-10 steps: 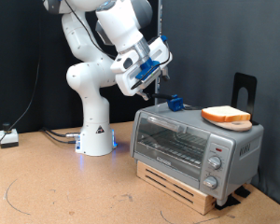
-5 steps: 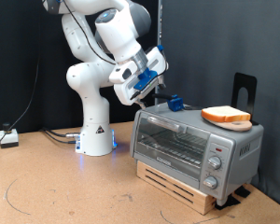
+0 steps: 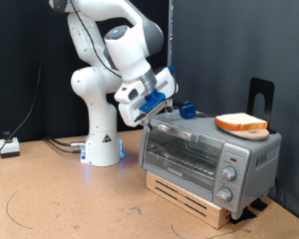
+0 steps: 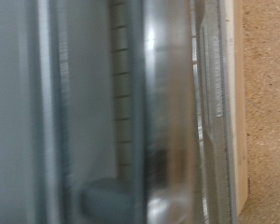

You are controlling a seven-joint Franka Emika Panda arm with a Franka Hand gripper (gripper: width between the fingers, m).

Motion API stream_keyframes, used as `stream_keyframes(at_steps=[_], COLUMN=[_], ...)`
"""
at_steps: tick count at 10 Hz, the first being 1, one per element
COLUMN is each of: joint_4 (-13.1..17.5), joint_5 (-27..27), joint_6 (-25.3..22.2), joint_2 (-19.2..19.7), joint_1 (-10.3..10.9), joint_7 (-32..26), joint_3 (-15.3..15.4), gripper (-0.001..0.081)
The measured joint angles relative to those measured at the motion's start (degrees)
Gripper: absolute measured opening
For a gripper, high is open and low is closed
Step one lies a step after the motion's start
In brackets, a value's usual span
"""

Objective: Make a piece of toast with the oven

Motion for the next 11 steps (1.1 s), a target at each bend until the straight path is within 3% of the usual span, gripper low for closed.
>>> stream_keyframes(at_steps=[6,11], joint_4=[0.2,0.9], joint_5=[0.4,-3.4], joint_6=[2.7,4.6], joint_2=[6.0,7.4], joint_1=[-0.1,-4.9], joint_7=[-2.6,-2.9], joint_3=[-0.7,-3.2], gripper=[0.0807,0.0807])
